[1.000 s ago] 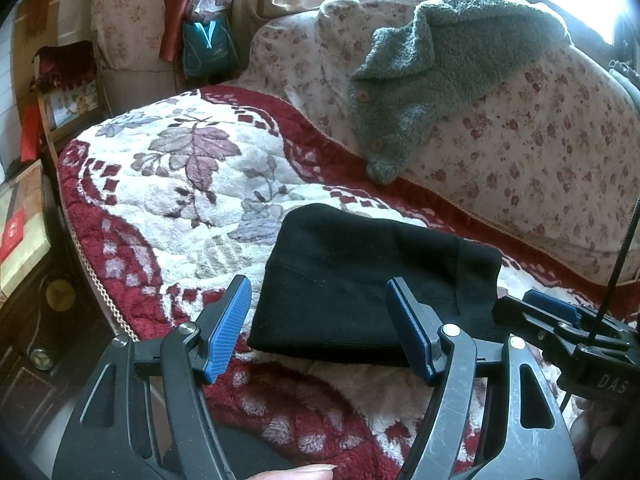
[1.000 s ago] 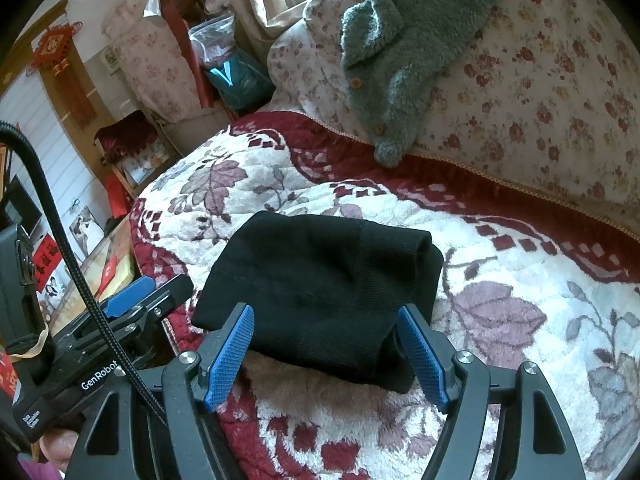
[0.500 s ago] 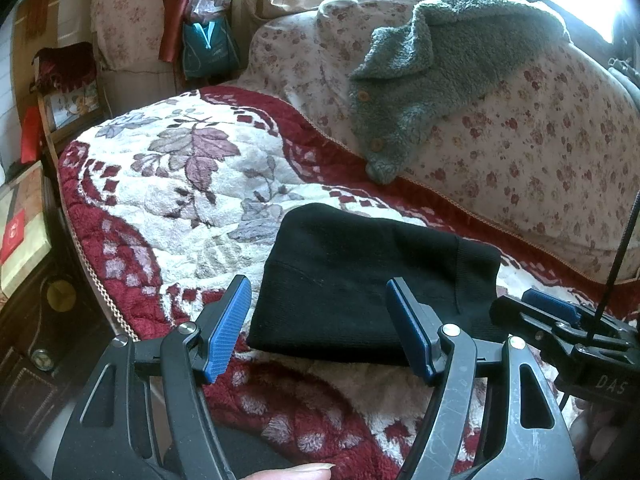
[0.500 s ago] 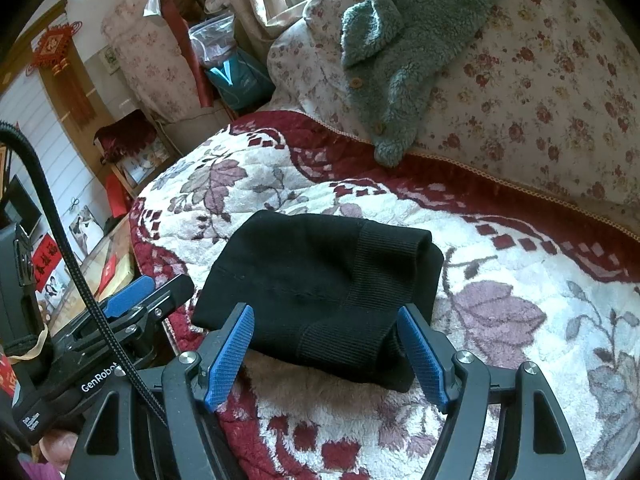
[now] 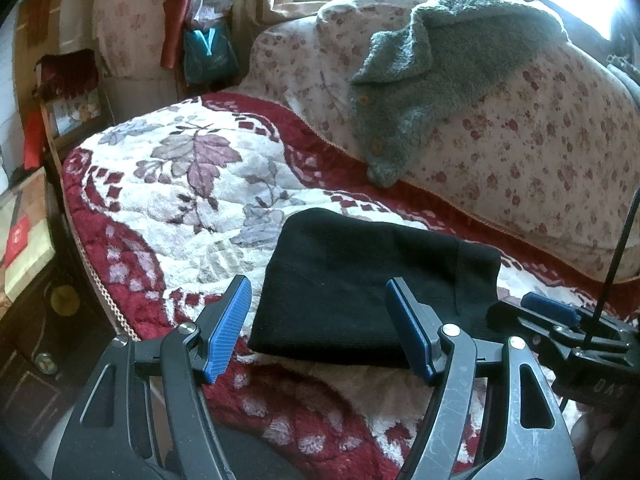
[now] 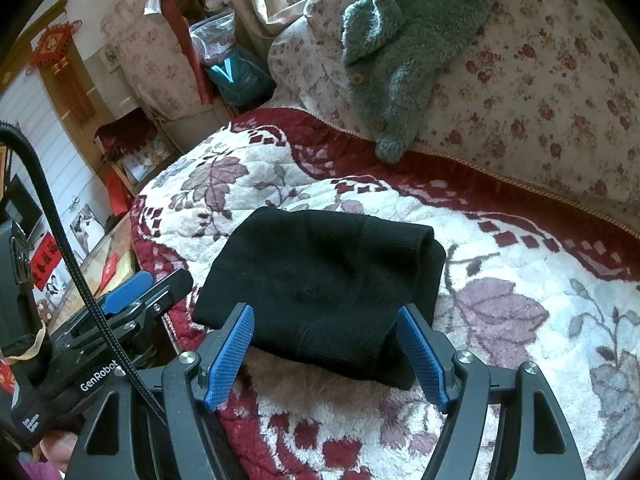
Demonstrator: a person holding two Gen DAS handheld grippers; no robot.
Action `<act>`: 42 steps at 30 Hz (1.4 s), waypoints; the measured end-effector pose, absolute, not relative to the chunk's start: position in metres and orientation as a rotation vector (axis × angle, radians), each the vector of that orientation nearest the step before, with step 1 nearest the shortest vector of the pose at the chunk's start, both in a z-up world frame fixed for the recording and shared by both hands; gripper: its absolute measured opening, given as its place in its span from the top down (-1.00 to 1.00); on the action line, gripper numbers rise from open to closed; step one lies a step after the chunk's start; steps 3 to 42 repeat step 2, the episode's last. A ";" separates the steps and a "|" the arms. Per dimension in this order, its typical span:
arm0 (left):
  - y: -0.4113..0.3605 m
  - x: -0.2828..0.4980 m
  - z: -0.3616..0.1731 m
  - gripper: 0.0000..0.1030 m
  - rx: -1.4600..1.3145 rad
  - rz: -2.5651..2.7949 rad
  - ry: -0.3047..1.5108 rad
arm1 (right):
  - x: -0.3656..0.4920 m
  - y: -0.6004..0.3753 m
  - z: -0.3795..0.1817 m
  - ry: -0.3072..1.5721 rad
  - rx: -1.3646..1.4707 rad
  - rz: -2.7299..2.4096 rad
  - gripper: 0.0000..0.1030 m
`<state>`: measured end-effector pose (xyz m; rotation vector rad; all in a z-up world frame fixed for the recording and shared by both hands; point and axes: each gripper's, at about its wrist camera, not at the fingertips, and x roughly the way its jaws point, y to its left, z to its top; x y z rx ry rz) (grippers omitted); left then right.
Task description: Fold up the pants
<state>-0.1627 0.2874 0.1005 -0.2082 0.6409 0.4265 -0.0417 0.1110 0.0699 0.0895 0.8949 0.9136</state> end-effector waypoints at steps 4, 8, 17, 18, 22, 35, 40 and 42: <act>0.285 -0.162 0.102 -0.37 -0.213 0.410 0.647 | -0.043 0.107 0.071 0.890 0.100 0.914 -0.40; 0.285 -0.162 0.102 -0.37 -0.213 0.410 0.647 | -0.043 0.107 0.071 0.890 0.100 0.914 -0.40; 0.285 -0.162 0.102 -0.37 -0.213 0.410 0.647 | -0.043 0.107 0.071 0.890 0.100 0.914 -0.40; 0.285 -0.162 0.102 -0.37 -0.213 0.410 0.647 | -0.043 0.107 0.071 0.890 0.100 0.914 -0.40; 0.285 -0.162 0.102 -0.37 -0.213 0.410 0.647 | -0.043 0.107 0.071 0.890 0.100 0.914 -0.40; 0.285 -0.162 0.102 -0.37 -0.213 0.410 0.647 | -0.043 0.107 0.071 0.890 0.100 0.914 -0.40; 0.285 -0.162 0.102 -0.37 -0.213 0.410 0.647 | -0.043 0.107 0.071 0.890 0.100 0.914 -0.40; 0.285 -0.162 0.102 -0.37 -0.213 0.410 0.647 | -0.043 0.107 0.071 0.890 0.100 0.914 -0.40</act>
